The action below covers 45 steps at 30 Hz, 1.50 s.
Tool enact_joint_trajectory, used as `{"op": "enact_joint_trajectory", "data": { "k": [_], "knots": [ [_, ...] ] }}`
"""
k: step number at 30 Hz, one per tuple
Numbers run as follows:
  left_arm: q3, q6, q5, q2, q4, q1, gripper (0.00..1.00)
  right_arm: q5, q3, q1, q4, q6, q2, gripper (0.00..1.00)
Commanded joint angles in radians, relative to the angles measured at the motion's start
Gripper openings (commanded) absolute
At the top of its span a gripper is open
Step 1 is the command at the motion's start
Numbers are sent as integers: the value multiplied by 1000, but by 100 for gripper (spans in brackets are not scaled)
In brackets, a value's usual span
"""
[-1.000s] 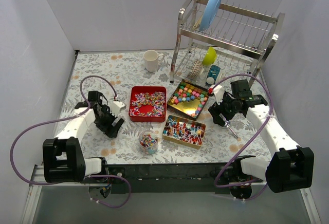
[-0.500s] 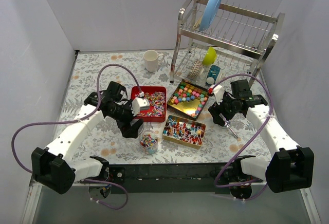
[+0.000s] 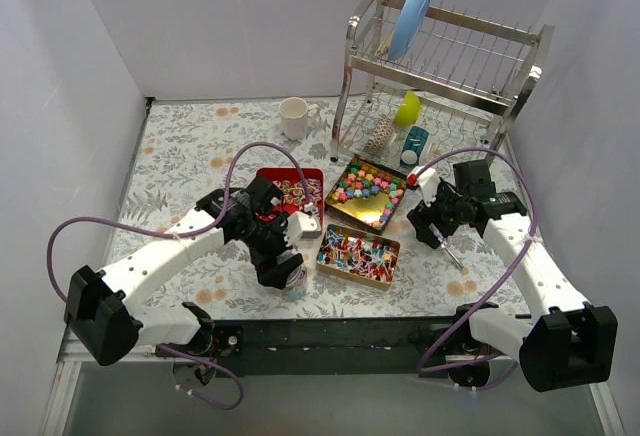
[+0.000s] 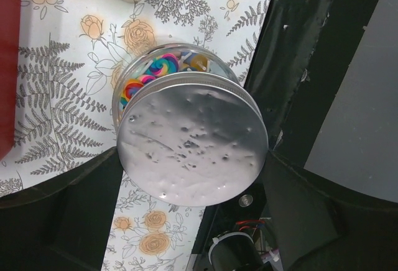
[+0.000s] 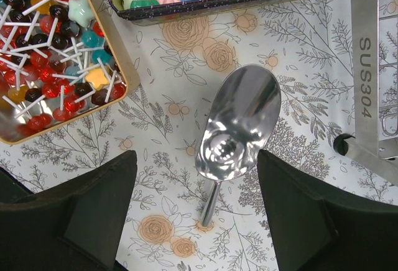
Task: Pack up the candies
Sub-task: Close the bottle lid on the packing bottle.
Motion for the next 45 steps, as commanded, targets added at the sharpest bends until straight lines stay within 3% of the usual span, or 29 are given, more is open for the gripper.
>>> {"op": "enact_joint_trajectory", "data": {
  "k": [1,29,35,37,45],
  "knots": [
    [-19,-32,-50,13,62,-23,77,-22,-24,-3,15,4,-37,85],
    [-70,-49,-168,11,91,-127,80,-34,-60,-20,39,1,-65,85],
    [-69,-63,-196,20,122,-140,88,-34,-64,-23,43,1,-65,85],
    [-55,-69,-197,24,122,-143,98,-32,-64,-26,43,0,-63,85],
    [-21,-60,-222,-77,78,-143,98,-19,-51,-29,20,-11,-54,85]
  ]
}}
